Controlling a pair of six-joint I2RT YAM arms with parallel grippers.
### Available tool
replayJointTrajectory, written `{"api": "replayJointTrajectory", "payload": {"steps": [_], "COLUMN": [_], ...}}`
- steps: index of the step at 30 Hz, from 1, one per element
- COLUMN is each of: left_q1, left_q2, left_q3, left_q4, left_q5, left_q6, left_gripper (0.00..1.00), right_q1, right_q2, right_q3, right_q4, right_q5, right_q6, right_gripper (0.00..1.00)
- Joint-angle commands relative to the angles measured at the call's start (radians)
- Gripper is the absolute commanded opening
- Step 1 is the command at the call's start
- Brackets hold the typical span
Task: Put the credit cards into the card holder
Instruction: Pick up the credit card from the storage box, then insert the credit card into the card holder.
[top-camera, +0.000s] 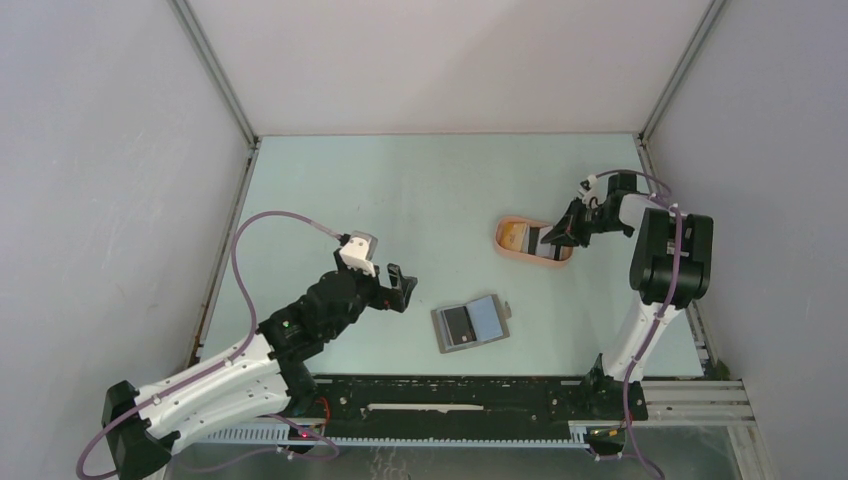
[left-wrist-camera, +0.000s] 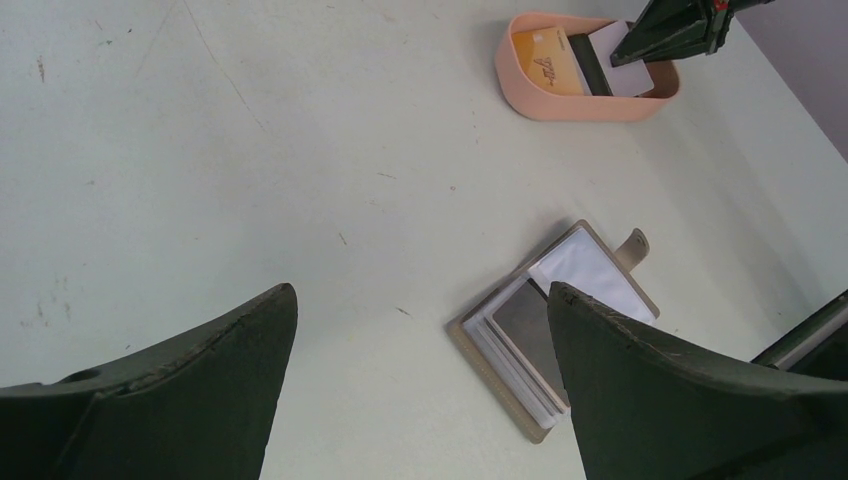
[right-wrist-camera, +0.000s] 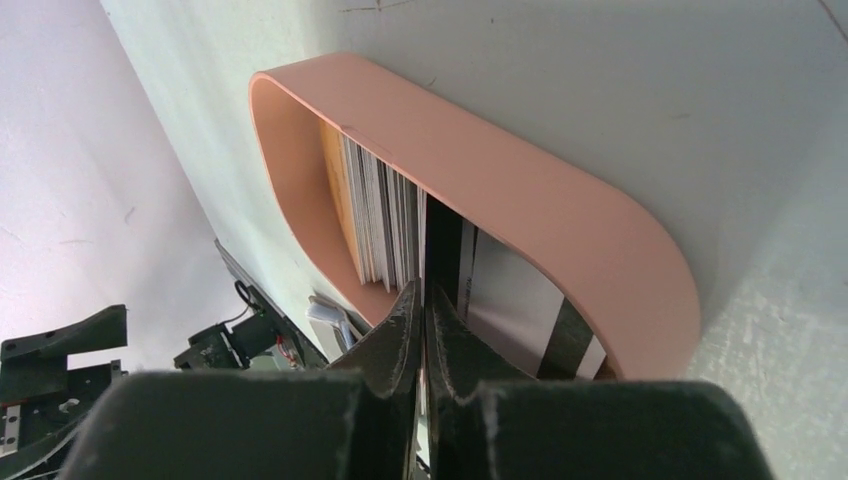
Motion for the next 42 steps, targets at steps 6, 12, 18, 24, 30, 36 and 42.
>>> {"api": "replayJointTrajectory", "payload": {"steps": [6, 12, 18, 24, 30, 36, 42], "left_q1": [0.007, 0.007, 0.005, 0.006, 0.006, 0.006, 0.001], "left_q2": [-0.044, -0.045, -0.025, 0.064, 0.158, 0.227, 0.316], "left_q3": [-0.046, -0.075, -0.153, -0.190, -0.198, -0.198, -0.159], "left_q4": [0.038, 0.129, 0.387, 0.620, 0.750, 0.901, 0.991], "left_q5": [0.029, 0.102, 0.261, 0.353, 0.384, 0.406, 0.450], "left_q6": [-0.037, -0.065, -0.108, -0.164, -0.227, -0.284, -0.300], "left_gripper": [1.00, 1.00, 1.00, 1.00, 0.98, 0.90, 0.77], "right_q1": [-0.046, -0.067, -0.063, 0.080, 0.297, 0.405, 0.449], "right_q2": [-0.124, -0.213, -0.348, -0.459, -0.520, -0.508, -0.505], "right_q3": [0.012, -0.005, -0.025, -0.026, -0.025, -0.026, -0.025], "right_q4": [-0.064, -0.108, -0.177, -0.337, -0.554, -0.624, -0.633], "right_q5": [0.008, -0.045, -0.245, -0.493, -0.621, -0.637, -0.636], "right_q6": [-0.068, -0.162, -0.346, -0.636, -1.022, -1.142, -1.160], "right_gripper": [0.00, 0.00, 0.00, 0.00, 0.00, 0.00, 0.00]}}
